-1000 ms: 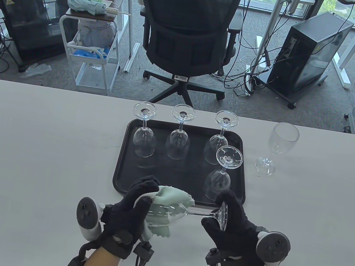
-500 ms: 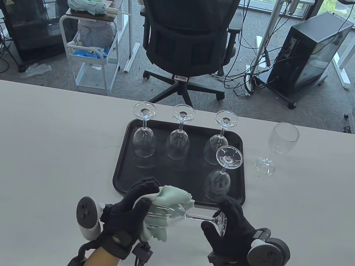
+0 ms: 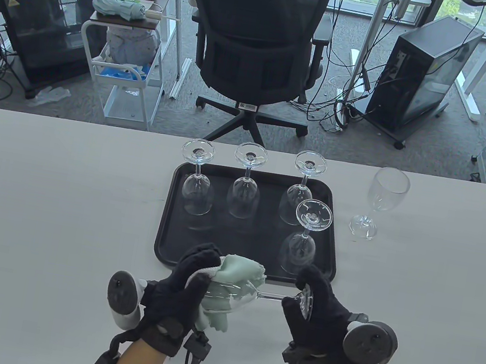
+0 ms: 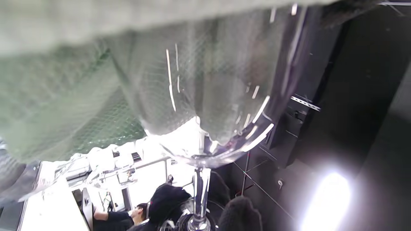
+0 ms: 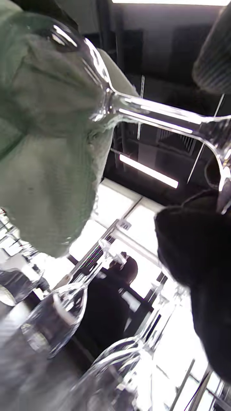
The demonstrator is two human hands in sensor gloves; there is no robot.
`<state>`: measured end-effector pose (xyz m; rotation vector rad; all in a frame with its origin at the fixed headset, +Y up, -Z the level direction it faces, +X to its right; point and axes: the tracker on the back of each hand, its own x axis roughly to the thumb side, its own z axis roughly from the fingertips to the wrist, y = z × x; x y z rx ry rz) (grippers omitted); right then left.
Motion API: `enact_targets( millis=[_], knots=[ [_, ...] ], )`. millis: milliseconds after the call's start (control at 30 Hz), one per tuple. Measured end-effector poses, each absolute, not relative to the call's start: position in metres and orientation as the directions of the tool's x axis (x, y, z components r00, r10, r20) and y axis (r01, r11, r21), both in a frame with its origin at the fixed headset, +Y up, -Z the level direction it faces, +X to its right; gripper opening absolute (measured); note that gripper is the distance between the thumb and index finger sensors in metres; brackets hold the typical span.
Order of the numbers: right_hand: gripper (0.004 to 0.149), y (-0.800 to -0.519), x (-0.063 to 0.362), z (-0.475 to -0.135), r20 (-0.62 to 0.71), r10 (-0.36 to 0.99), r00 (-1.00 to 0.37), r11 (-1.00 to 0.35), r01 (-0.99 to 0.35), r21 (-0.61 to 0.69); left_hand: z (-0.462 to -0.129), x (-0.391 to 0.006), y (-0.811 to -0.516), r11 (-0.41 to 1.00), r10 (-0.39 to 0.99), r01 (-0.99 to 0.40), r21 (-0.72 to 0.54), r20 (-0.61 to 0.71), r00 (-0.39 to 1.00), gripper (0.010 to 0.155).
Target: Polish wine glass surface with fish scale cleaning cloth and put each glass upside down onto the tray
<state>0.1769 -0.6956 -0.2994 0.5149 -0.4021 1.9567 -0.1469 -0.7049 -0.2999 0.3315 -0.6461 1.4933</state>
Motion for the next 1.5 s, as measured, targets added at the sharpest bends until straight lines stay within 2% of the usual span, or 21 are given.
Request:
enact_targets(
  millis=[33,67,167,267,400,467,500,633,700,767,833,900,967,1033,1100,1200,1267,1300,1400,1433,1500],
  knots=[
    [0.078,-0.698,0.177,-0.300,0.533,0.767,-0.357,-0.414,-0.910,-0.014,-0.299,-0.148,-0.704,0.090,0.804,-0.984,-0.153,0.594,-0.019,0.057],
    [0.080,-0.699,0.176,-0.300,0.550,0.745,-0.377,-0.427,-0.903,-0.039,-0.300,-0.149,-0.703,0.097,0.804,-0.984,-0.151,0.594,-0.012,0.057],
    [0.090,-0.697,0.174,-0.298,0.671,0.576,-0.467,-0.516,-0.844,-0.144,-0.302,-0.153,-0.704,0.089,0.837,-0.983,-0.162,0.546,-0.014,0.056],
    [0.091,-0.693,0.171,-0.292,0.729,0.433,-0.530,-0.526,-0.806,-0.272,-0.305,-0.154,-0.707,0.015,0.878,-0.972,-0.235,0.467,-0.100,0.056],
    [0.078,-0.695,0.171,-0.297,0.631,0.649,-0.425,-0.435,-0.888,-0.151,-0.302,-0.151,-0.703,0.052,0.830,-0.978,-0.204,0.554,-0.072,0.057],
    [0.079,-0.700,0.172,-0.299,0.524,0.780,-0.342,-0.382,-0.923,-0.034,-0.299,-0.151,-0.700,0.094,0.796,-0.984,-0.153,0.605,-0.018,0.057],
    [0.080,-0.701,0.172,-0.299,0.546,0.776,-0.315,-0.373,-0.928,-0.004,-0.299,-0.152,-0.699,0.112,0.791,-0.985,-0.135,0.612,0.006,0.057],
    [0.092,-0.694,0.170,-0.294,0.710,0.514,-0.482,-0.533,-0.828,-0.176,-0.303,-0.157,-0.702,0.071,0.840,-0.983,-0.167,0.542,-0.031,0.056],
    [0.093,-0.689,0.169,-0.288,0.751,0.378,-0.541,-0.538,-0.789,-0.297,-0.305,-0.157,-0.704,0.016,0.868,-0.973,-0.228,0.487,-0.099,0.056],
    [0.088,-0.689,0.169,-0.287,0.741,0.428,-0.518,-0.495,-0.820,-0.287,-0.304,-0.156,-0.704,0.010,0.857,-0.973,-0.232,0.503,-0.111,0.056],
    [0.081,-0.690,0.170,-0.291,0.699,0.564,-0.440,-0.445,-0.875,-0.191,-0.302,-0.154,-0.702,0.045,0.834,-0.976,-0.212,0.545,-0.080,0.057],
    [0.080,-0.696,0.174,-0.297,0.592,0.719,-0.364,-0.392,-0.916,-0.087,-0.299,-0.150,-0.698,0.081,0.789,-0.980,-0.180,0.612,-0.047,0.057],
    [0.080,-0.700,0.174,-0.299,0.540,0.789,-0.293,-0.357,-0.934,0.014,-0.298,-0.151,-0.697,0.122,0.789,-0.982,-0.142,0.614,0.009,0.057],
    [0.086,-0.698,0.174,-0.299,0.607,0.706,-0.364,-0.413,-0.909,-0.065,-0.300,-0.153,-0.697,0.114,0.803,-0.978,-0.173,0.596,-0.012,0.056],
    [0.092,-0.694,0.171,-0.294,0.717,0.541,-0.440,-0.510,-0.849,-0.137,-0.302,-0.157,-0.701,0.071,0.845,-0.982,-0.175,0.534,-0.034,0.056],
    [0.093,-0.686,0.170,-0.287,0.766,0.350,-0.539,-0.536,-0.786,-0.308,-0.305,-0.156,-0.705,-0.009,0.882,-0.966,-0.259,0.453,-0.130,0.057],
    [0.087,-0.687,0.171,-0.288,0.752,0.429,-0.501,-0.492,-0.828,-0.271,-0.304,-0.154,-0.705,-0.011,0.873,-0.967,-0.253,0.470,-0.133,0.057],
    [0.083,-0.689,0.171,-0.290,0.722,0.522,-0.455,-0.465,-0.861,-0.206,-0.303,-0.153,-0.703,0.020,0.861,-0.972,-0.234,0.498,-0.102,0.058],
    [0.080,-0.697,0.174,-0.298,0.526,0.778,-0.344,-0.391,-0.920,-0.024,-0.298,-0.150,-0.700,0.089,0.794,-0.983,-0.159,0.607,-0.026,0.058],
    [0.080,-0.698,0.175,-0.298,0.516,0.789,-0.334,-0.388,-0.922,-0.002,-0.298,-0.150,-0.700,0.109,0.787,-0.984,-0.145,0.617,-0.004,0.058],
    [0.083,-0.696,0.176,-0.298,0.590,0.698,-0.406,-0.455,-0.887,-0.072,-0.300,-0.152,-0.700,0.109,0.801,-0.980,-0.165,0.599,-0.011,0.058]
  ],
)
